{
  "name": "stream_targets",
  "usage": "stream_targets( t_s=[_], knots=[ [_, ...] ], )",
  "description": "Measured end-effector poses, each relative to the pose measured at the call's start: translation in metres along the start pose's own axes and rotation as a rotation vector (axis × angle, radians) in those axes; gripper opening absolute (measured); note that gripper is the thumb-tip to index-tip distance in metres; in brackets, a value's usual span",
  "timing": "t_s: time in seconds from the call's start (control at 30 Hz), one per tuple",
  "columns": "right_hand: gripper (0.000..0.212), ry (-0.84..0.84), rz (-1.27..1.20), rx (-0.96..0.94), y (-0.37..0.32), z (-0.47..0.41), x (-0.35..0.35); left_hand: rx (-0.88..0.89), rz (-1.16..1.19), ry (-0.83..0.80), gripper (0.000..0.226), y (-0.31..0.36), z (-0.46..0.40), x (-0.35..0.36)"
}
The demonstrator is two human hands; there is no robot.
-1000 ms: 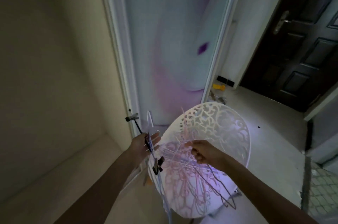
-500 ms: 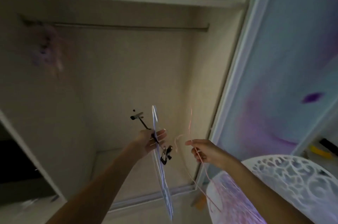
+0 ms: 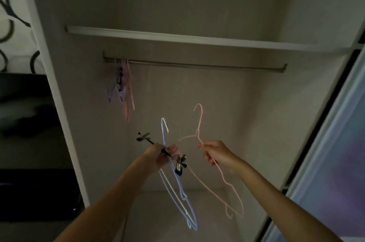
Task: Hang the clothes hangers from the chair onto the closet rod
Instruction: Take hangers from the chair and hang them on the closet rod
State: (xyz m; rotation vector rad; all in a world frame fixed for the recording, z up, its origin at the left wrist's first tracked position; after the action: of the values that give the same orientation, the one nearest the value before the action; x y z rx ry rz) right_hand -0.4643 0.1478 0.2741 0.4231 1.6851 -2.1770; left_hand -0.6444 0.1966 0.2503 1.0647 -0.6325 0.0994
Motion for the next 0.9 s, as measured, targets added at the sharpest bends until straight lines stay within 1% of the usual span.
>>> stream_targets(
  t_s=[0.13,0.3,0.37,0.5,0.53,0.6,0.7,0.83,0.9],
  knots=[
    [0.03,0.051,0.097,-0.092,-0.04,-0.045,0.01,-0.041,-0.017,-0.015,0.024,0.029,-0.024,-0.015],
    [0.028,0.174,0.142,-0.175,-0.082,-0.102,0.006,-0.065,0.058,-0.054,0.027,0.048,-0.059,-0.032],
    [0.035,0.231,0.192,-0.2,-0.097,-0.129,0.002,-0.078,0.092,-0.065,0.028,0.055,-0.076,-0.043],
    [0.033,0.285,0.324,-0.245,-0.128,-0.175,-0.004,-0.079,0.147,-0.057,0.024,0.069,-0.101,-0.058],
    [0.034,0.302,0.357,-0.261,-0.136,-0.184,-0.003,-0.069,0.161,-0.035,0.026,0.072,-0.107,-0.063],
    [0.032,0.346,0.386,-0.294,-0.152,-0.201,0.0,-0.061,0.166,-0.01,0.037,0.078,-0.118,-0.075],
    [0.035,0.423,0.411,-0.301,-0.17,-0.222,0.01,-0.064,0.149,-0.015,0.048,0.086,-0.128,-0.088],
    [0.037,0.425,0.491,-0.258,-0.184,-0.248,0.023,-0.066,0.128,-0.002,0.048,0.097,-0.142,-0.103],
    [0.037,0.343,0.555,-0.198,-0.186,-0.263,0.031,-0.082,0.129,0.024,0.046,0.1,-0.145,-0.109]
  ],
)
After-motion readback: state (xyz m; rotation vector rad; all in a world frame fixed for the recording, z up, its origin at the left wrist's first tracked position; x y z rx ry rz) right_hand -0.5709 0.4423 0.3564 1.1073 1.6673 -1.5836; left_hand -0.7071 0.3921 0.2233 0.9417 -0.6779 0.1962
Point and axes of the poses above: each hand's wrist, its own z-axis away from the middle knuckle, its own x-axis out of the palm, y = z × x, the point moved 2 cm from there along -z, towards the middle knuckle, and after that the axes turned 9 degrees about -y, right-handed, at the moved point
